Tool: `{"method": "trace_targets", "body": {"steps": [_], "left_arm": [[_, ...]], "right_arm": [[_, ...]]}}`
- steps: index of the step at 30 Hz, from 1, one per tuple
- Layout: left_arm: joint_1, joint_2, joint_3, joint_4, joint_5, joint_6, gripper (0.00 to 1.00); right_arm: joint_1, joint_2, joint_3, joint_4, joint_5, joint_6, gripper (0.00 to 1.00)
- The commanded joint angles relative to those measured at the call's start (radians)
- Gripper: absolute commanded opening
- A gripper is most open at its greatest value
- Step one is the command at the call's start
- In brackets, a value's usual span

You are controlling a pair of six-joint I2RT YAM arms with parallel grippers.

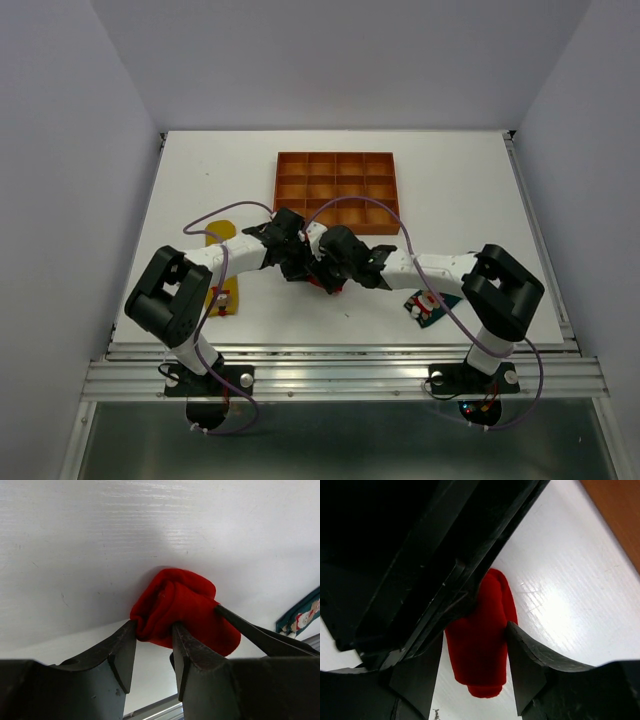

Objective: Roll the socks
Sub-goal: Pick up the sock at the center of the board.

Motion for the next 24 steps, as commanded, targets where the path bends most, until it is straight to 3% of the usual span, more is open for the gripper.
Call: {"method": "trace_targets", "body": {"steps": [1,11,22,23,24], "left_arm": [[-0.013,0.038,0.006,-0.067,-0.039,0.027,0.43],[-0.013,0.021,0.001,-0.068,-0.036,0.029,0.43],[-0.013,-0.002,0.009,-0.075,-0.019,0.033,0.43],[-0.013,-0.003,0.011,-0.076,-0.020,0.033,0.43],[-0.013,-0.008,0.014,-0.082,-0.025,0.033,0.43]], "right_arm": [[0.022,0.042,-0.028,0.046,0.032,-0.030,0.58],[0.022,0.108,-0.017,0.050,0.107,-0.007,0.57],[0.022,0.180,-0.008,0.027,0.162,0.002,0.41],[0.022,0.177,-0.011,0.026,0.165,0.002,0.39],[0.022,0.172,-0.017,0.018,0.161,0.033,0.30]]}}
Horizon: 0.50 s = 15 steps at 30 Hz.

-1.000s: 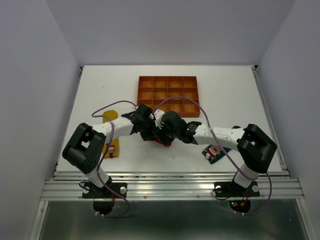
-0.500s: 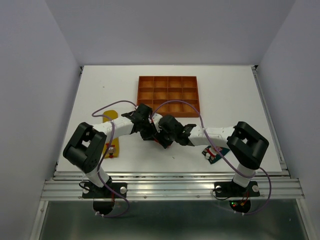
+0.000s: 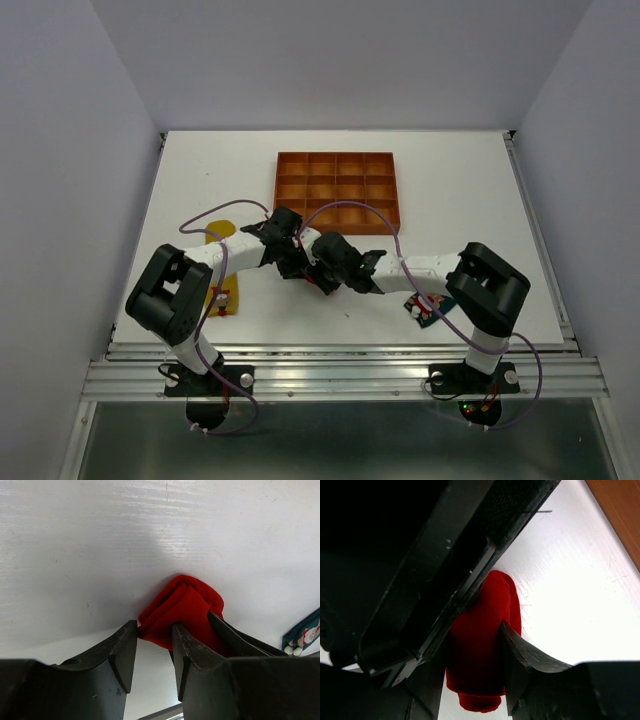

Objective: Roll the socks
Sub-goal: Pick up the sock at the center of the board.

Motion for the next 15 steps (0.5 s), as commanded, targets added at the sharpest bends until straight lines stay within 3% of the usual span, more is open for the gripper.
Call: {"method": "trace_targets", "body": {"steps": [1,6,9,15], "left_arm": [[-0.033,-0.018,0.010,-0.078,0.008,0.028,0.43],[-0.016,-0.040,0.018,-0.104,-0.017,0.033,0.43],[0.007,-0.064,0.015,-0.116,-0.032,0.037,0.44],[0.039,-0.126,0.032,-0.122,-0.054,0.039,0.48]], "right_arm": [[-0.001,0.077,-0.024,-0.057,0.050,0.058,0.27],[-0.001,0.050,-0.070,-0.060,0.046,0.112,0.23],[-0.010,0.040,-0.096,-0.058,0.027,0.147,0.13],[-0.020,0.028,-0.122,-0.049,-0.005,0.184,0.13]]}}
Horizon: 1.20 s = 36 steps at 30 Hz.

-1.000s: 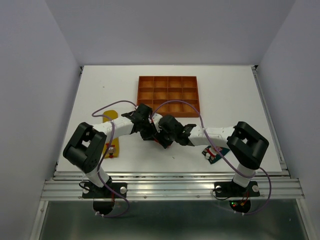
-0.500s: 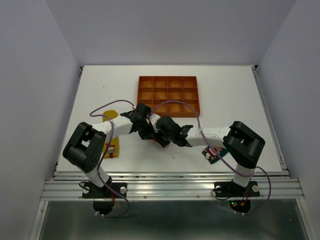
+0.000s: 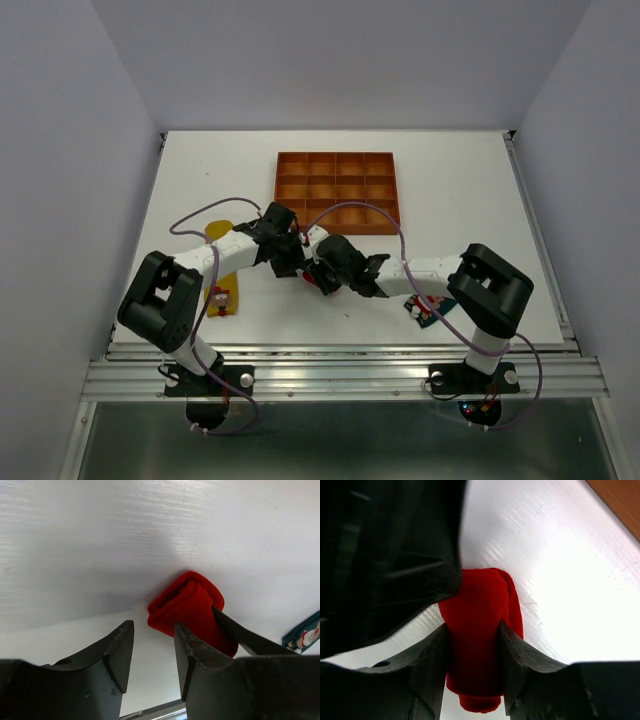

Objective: Roll the socks
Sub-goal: Pick up the sock at the center of the board.

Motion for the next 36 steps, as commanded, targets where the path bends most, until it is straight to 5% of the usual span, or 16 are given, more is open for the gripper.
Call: {"method": "trace_targets", "body": {"steps": [1,12,17,20,36], "left_arm": [[0.017,-0.096,0.030,-0.074,-0.026,0.037,0.49],[0.051,-0.160,0.050,-0.112,-0.053,0.045,0.49],[0.067,-0.203,0.033,-0.115,-0.060,0.046,0.49],[0.077,-0.221,0.015,-0.112,-0.058,0.048,0.49],[0.110,-0.283,-0.028,-0.101,-0.047,0.040,0.48]], "right_arm": [[-0.020,0.045,-0.064,-0.125,-0.019,0.072,0.13],[-0.040,0.090,-0.049,-0.163,-0.032,0.110,0.16],[-0.089,0.109,-0.032,-0.184,-0.189,0.155,0.15],[-0.112,0.086,-0.019,-0.192,-0.223,0.175,0.01],[-0.286,-0.123,0.064,-0.168,-0.294,0.259,0.01]]}}
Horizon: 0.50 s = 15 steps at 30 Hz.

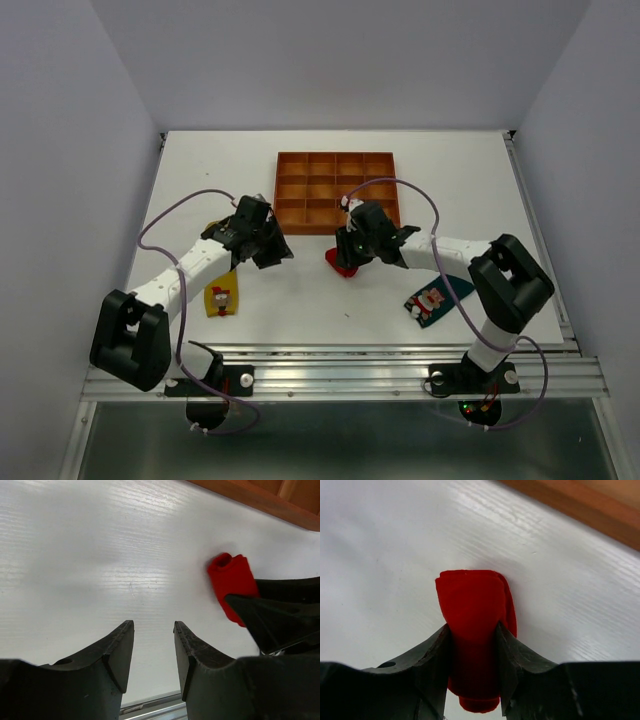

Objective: Roll the socks
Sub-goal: Pick up the sock at the center of the board.

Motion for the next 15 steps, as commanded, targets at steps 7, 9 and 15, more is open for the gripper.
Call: {"method": "trace_targets", "body": {"steps": [7,9,15], "left_arm": [[0.010,-0.030,0.003,-0.001,0.005,0.009,0.48],[0.010,-0.026,0.009,0.002,0.008,0.009,0.48],[0.013,0.000,0.035,0.002,0.017,0.012,0.48]], "right_arm": [[-0.127,-0.178,0.038,-0.032,-0.018,0.000,0.01],[-0.150,-0.197,0.050,-0.035,-0.014,-0.006,0.01],[-0.244,-0.237,0.095,-0.078,0.055,-0.064,0.01]]}}
